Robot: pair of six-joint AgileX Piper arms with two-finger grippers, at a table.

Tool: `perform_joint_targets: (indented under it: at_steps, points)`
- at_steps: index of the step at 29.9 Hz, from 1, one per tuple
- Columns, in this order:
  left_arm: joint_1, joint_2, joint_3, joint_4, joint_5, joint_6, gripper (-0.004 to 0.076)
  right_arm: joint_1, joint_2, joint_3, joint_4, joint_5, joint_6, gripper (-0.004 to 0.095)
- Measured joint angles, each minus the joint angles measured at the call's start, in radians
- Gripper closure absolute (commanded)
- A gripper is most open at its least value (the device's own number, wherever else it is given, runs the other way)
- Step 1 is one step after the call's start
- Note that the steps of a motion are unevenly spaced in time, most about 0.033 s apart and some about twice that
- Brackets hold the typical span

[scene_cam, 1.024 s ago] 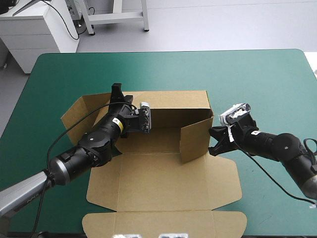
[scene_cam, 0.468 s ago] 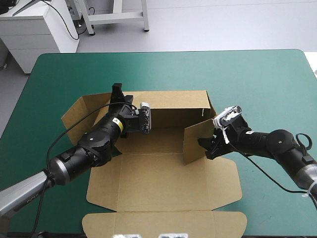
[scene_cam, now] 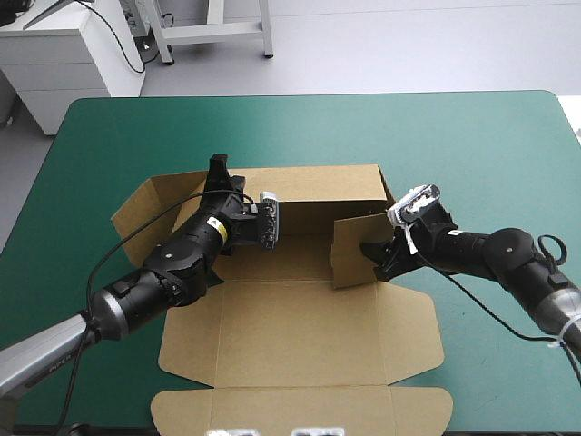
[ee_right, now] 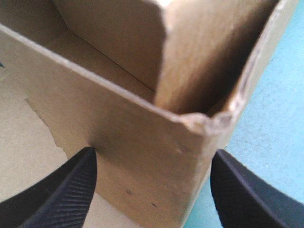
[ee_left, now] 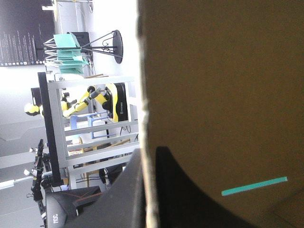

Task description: Fold the box

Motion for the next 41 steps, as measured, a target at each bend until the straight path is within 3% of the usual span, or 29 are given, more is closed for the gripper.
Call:
perform_joint_targets:
  at_steps: [8,11,14,20,22,32,37,41]
  points:
    - [-0.049,0.018,-0.015,-0.010,0.083,0.003,0.0706,0.091,0.007,-0.014,-0.071,-0.113,0.021,0.0283]
    - [-0.070,0.021,-0.026,-0.027,0.115,-0.005,0.0706,0.102,0.016,-0.015,-0.105,-0.144,0.081,0.0332]
    - [-0.087,0.022,-0.030,-0.030,0.135,-0.006,0.0706,0.105,0.033,-0.016,-0.135,-0.160,0.132,0.0464]
    - [-0.092,0.022,-0.030,-0.035,0.143,-0.012,0.0706,0.103,0.045,-0.020,-0.152,-0.178,0.177,0.0847]
    - [-0.093,0.022,-0.030,-0.035,0.146,-0.006,0.0706,0.101,0.045,-0.020,-0.157,-0.178,0.183,0.0931]
    - [-0.094,0.022,-0.030,-0.035,0.147,-0.012,0.0690,0.094,0.045,-0.022,-0.162,-0.178,0.201,0.0924]
    - [-0.095,0.019,-0.031,-0.044,0.145,-0.006,0.0536,0.094,0.045,-0.022,-0.163,-0.178,0.216,0.0924]
    - [-0.103,-0.006,-0.025,-0.086,0.075,-0.004,0.0389,0.096,0.045,-0.024,-0.159,-0.164,0.216,0.0924]
